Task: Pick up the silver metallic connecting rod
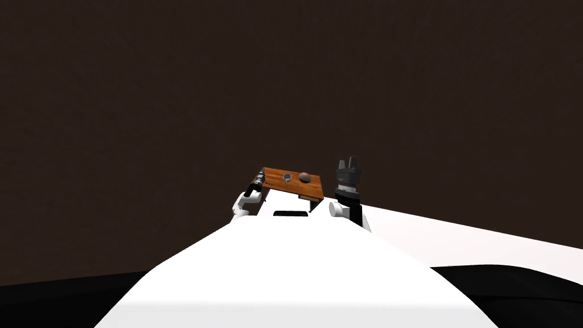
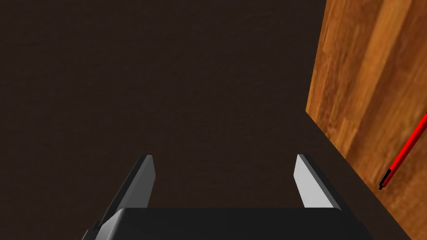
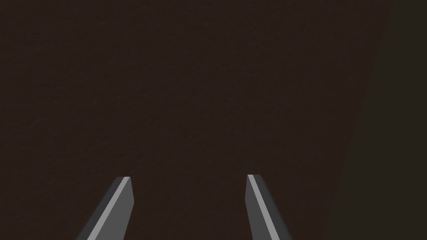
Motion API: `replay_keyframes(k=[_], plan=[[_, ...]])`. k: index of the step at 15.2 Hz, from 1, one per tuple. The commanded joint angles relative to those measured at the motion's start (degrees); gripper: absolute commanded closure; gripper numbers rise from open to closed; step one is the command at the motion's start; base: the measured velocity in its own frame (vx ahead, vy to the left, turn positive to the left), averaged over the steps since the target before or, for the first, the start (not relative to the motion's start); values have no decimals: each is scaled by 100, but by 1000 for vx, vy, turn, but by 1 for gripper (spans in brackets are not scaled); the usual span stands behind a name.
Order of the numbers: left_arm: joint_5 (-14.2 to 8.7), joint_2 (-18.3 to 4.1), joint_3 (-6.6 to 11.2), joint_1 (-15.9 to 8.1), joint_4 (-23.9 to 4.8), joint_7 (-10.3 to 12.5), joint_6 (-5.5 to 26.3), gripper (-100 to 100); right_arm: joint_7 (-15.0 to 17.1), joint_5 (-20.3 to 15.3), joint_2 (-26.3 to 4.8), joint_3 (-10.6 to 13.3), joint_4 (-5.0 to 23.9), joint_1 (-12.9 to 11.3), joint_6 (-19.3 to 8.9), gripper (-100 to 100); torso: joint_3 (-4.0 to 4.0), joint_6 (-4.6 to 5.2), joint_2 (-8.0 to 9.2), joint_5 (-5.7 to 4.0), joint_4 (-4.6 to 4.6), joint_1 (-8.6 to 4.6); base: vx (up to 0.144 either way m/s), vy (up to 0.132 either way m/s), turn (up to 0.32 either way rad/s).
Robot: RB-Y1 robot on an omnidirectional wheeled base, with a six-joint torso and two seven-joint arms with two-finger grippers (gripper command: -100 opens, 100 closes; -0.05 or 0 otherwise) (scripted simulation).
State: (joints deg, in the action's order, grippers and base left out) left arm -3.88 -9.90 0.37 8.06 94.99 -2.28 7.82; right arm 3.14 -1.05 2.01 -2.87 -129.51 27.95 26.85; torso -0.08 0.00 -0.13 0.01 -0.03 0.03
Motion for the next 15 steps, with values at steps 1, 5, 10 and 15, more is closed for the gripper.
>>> replay_keyframes(k=[1,5,10,15], plan=[[-9,28,25,-182,-286,-59,286,-100,0,0,0,0,0,0,0,0,0,0,0,0,0,0,22,9,-26],[-27,31,49,-354,-554,-100,632,-100,0,0,0,0,0,0,0,0,1,1,2,0,1,0,21,8,-37],[-61,27,97,-698,-1081,-183,1169,-100,0,0,0,0,0,0,0,0,0,1,0,0,0,-1,23,9,-36],[-95,9,145,-1040,-1603,-264,1694,-100,0,0,0,0,0,0,0,0,1,1,1,0,1,-1,21,9,-35]])
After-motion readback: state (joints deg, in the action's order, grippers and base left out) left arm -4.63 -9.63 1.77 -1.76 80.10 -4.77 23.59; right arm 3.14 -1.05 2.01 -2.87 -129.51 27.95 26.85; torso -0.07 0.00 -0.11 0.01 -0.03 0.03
